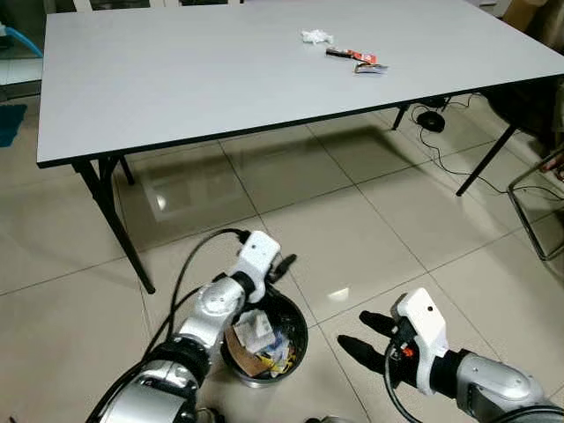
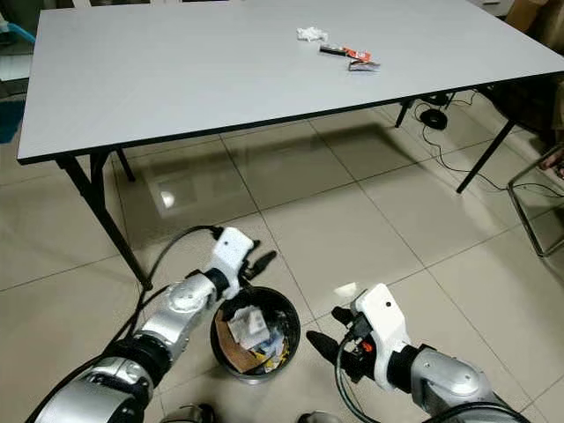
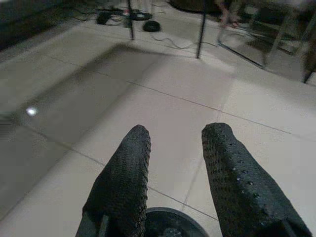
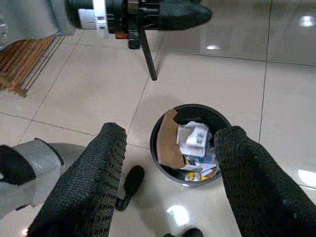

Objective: Picking trash to rubbish bin

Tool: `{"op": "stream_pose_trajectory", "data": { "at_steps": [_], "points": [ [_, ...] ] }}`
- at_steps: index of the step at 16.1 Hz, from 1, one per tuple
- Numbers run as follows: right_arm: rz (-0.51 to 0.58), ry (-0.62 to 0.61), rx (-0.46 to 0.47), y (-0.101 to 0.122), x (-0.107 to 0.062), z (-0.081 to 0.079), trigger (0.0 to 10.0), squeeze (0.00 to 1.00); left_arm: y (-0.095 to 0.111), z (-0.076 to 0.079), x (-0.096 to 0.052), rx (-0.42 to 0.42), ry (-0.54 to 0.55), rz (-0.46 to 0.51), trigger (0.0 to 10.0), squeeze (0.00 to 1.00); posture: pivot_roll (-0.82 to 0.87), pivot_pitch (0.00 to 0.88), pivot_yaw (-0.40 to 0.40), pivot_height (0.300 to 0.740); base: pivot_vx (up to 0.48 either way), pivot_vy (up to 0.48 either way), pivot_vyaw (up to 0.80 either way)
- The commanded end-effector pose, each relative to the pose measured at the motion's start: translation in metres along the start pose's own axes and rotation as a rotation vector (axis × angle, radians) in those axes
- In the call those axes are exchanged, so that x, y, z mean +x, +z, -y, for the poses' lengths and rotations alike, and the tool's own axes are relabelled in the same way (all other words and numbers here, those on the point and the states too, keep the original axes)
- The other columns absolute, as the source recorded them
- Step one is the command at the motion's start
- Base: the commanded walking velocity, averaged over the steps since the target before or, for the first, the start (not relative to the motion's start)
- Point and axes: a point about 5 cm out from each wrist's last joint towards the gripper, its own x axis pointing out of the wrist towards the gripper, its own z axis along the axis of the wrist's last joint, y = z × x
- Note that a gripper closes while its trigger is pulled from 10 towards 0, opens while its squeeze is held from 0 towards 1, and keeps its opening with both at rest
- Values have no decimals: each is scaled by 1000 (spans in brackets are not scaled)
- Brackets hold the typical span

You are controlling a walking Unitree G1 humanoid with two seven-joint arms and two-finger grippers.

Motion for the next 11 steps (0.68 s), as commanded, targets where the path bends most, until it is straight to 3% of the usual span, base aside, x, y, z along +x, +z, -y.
{"op": "stream_pose_trajectory", "data": {
  "at_steps": [1, 2, 4, 5, 7, 11],
  "points": [
    [0, -78, -19, -3, 2, 6, 10000, 0, -14, -5, -13, -76, 57, -18, 10000, 0, -154, 80, -53, 740, 0, 0, 0],
    [-4, -182, -24, -9, 7, 13, 10000, 0, -28, -10, -30, -148, 125, -26, 10000, 0, -141, 75, -50, 740, 0, 0, 0],
    [4, -366, -3, -23, 18, 25, 10000, 0, -48, -13, -66, -179, 249, -27, 10000, 0, -99, 64, -55, 740, 0, 0, 0],
    [12, -421, 4, -27, 21, 29, 10000, 0, -51, -14, -77, -173, 292, -29, 10000, 0, -76, 59, -63, 740, 0, 0, 0],
    [31, -503, 4, -32, 32, 33, 10000, 0, -52, -13, -95, -173, 354, -44, 10000, 0, -31, 52, -80, 740, 0, -120, 0],
    [52, -603, -31, -32, 46, 40, 10000, 0, -38, -11, -101, -151, 369, -48, 10000, 0, -1, 44, -86, 740, 0, -451, 0]
  ]
}}
